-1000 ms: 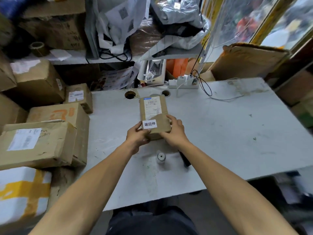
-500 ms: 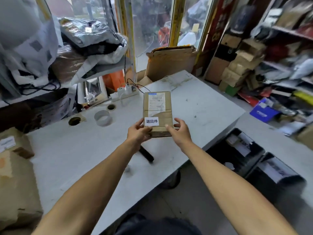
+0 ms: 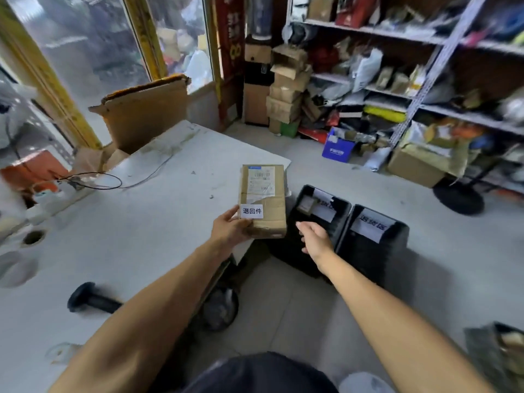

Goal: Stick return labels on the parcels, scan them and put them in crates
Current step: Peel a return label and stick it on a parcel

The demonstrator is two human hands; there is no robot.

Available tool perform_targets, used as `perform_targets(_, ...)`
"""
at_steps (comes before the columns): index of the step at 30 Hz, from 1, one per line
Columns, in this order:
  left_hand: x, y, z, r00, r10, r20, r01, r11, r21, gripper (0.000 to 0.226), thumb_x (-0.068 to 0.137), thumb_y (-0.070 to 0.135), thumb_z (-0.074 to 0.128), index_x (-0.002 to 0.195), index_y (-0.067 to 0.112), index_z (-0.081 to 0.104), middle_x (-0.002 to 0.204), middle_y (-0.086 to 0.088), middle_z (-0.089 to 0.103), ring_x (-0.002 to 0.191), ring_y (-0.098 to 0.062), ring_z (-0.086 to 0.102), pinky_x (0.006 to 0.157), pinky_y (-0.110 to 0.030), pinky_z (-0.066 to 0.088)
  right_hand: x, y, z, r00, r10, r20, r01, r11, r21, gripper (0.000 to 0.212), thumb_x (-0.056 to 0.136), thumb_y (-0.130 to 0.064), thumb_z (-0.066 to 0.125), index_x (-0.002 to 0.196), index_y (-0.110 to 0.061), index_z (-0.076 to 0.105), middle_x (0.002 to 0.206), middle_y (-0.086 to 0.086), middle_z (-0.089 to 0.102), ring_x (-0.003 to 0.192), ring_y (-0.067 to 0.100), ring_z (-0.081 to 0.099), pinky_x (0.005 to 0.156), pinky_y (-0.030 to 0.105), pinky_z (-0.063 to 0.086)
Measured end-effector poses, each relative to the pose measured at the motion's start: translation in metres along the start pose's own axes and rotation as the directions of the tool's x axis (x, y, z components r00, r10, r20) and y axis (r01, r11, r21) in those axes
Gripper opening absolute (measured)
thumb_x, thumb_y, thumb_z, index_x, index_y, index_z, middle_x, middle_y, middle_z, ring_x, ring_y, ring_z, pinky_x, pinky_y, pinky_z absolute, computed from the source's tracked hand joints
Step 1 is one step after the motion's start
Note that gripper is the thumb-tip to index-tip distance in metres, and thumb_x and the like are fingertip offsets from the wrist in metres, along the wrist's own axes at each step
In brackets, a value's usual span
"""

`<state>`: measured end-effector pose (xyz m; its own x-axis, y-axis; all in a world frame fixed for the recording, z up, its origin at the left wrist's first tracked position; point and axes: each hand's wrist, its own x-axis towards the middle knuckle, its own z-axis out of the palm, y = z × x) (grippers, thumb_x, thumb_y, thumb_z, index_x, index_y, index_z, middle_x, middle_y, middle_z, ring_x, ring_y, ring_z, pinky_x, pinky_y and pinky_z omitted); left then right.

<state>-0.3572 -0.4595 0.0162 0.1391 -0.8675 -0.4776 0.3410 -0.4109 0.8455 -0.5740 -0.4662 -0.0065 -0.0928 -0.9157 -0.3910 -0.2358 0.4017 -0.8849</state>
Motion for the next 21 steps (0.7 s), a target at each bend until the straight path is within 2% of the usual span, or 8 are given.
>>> perform_targets(2, 0.01, -0.009, 0.032, 0.999, -0.03, 0.029, 0.03, 0.999, 0.026, 0.052, 0.093, -0.008, 0.063, 0.141, 0.011, 0.053, 0.115, -0.01, 0.071, 0.078, -0.018, 0.076, 0.062, -0.037, 0.063, 0.007, 0.009, -0.031, 0.998, 0.032, -0.048, -0.031, 0.999, 0.025, 0.021, 0.102, -0.038, 0.056, 0.116, -0.022, 0.061, 0.112, -0.003, 0.06, 0.101, 0.016, 0.056, 0.062, 0.026, 0.045)
perform_targets(3, 0.016, -0.013, 0.046, 0.998, -0.044, 0.043, 0.042, 0.998, 0.046, 0.051, 0.093, -0.007, 0.063, 0.137, 0.016, 0.054, 0.112, -0.008, 0.072, 0.082, -0.019, 0.076, 0.064, -0.037, 0.063, 0.011, 0.015, -0.046, 0.997, 0.047, -0.066, -0.044, 0.998, 0.034, 0.025, 0.102, -0.038, 0.056, 0.118, -0.02, 0.061, 0.112, -0.003, 0.06, 0.101, 0.016, 0.056, 0.062, 0.026, 0.045)
perform_targets(5, 0.027, -0.023, 0.071, 0.995, -0.068, 0.079, 0.06, 0.993, 0.101, 0.055, 0.092, -0.005, 0.066, 0.143, 0.012, 0.053, 0.111, -0.007, 0.073, 0.096, -0.023, 0.073, 0.069, -0.04, 0.064, 0.016, 0.027, -0.07, 0.993, 0.068, -0.095, -0.065, 0.997, 0.036, 0.029, 0.101, -0.039, 0.057, 0.12, -0.018, 0.063, 0.108, -0.003, 0.061, 0.095, 0.013, 0.056, 0.063, 0.026, 0.046)
perform_targets(10, 0.046, -0.041, 0.123, 0.982, -0.146, 0.122, 0.124, 0.977, 0.171, 0.055, 0.093, -0.005, 0.065, 0.144, 0.013, 0.052, 0.113, -0.004, 0.072, 0.108, -0.026, 0.068, 0.067, -0.039, 0.064, 0.031, 0.051, -0.112, 0.973, 0.156, -0.168, -0.145, 0.986, 0.08, 0.018, 0.1, -0.039, 0.057, 0.108, -0.024, 0.064, 0.102, -0.003, 0.061, 0.095, 0.017, 0.056, 0.065, 0.027, 0.047)
perform_targets(15, 0.079, -0.059, 0.157, 0.965, -0.225, 0.132, 0.186, 0.948, 0.259, 0.056, 0.094, -0.005, 0.063, 0.146, 0.012, 0.052, 0.118, -0.006, 0.07, 0.098, -0.018, 0.067, 0.06, -0.033, 0.063, 0.055, 0.068, -0.134, 0.954, 0.222, -0.203, -0.201, 0.972, 0.118, 0.019, 0.1, -0.037, 0.058, 0.107, -0.021, 0.065, 0.101, -0.002, 0.063, 0.093, 0.016, 0.057, 0.063, 0.027, 0.046)
perform_targets(17, 0.095, -0.067, 0.169, 0.958, -0.252, 0.135, 0.207, 0.936, 0.285, 0.053, 0.095, -0.006, 0.061, 0.144, 0.011, 0.053, 0.113, -0.005, 0.07, 0.096, -0.017, 0.066, 0.057, -0.031, 0.062, 0.071, 0.074, -0.14, 0.948, 0.244, -0.203, -0.223, 0.967, 0.123, 0.022, 0.101, -0.036, 0.058, 0.111, -0.018, 0.066, 0.103, -0.001, 0.063, 0.09, 0.014, 0.056, 0.062, 0.027, 0.046)
perform_targets(19, 0.116, -0.075, 0.18, 0.95, -0.282, 0.13, 0.232, 0.923, 0.306, 0.052, 0.095, -0.007, 0.06, 0.143, 0.011, 0.054, 0.11, -0.004, 0.07, 0.093, -0.015, 0.066, 0.057, -0.032, 0.062, 0.09, 0.079, -0.145, 0.939, 0.278, -0.204, -0.257, 0.959, 0.123, 0.023, 0.1, -0.036, 0.059, 0.112, -0.018, 0.066, 0.107, 0.001, 0.066, 0.09, 0.014, 0.058, 0.064, 0.027, 0.048)
perform_targets(21, 0.142, -0.082, 0.191, 0.944, -0.307, 0.122, 0.254, 0.91, 0.329, 0.054, 0.094, -0.006, 0.061, 0.144, 0.011, 0.053, 0.117, -0.006, 0.07, 0.095, -0.016, 0.067, 0.06, -0.033, 0.063, 0.114, 0.083, -0.15, 0.927, 0.313, -0.208, -0.291, 0.948, 0.127, 0.026, 0.098, -0.037, 0.061, 0.114, -0.018, 0.068, 0.11, 0.002, 0.067, 0.095, 0.016, 0.06, 0.064, 0.027, 0.049)
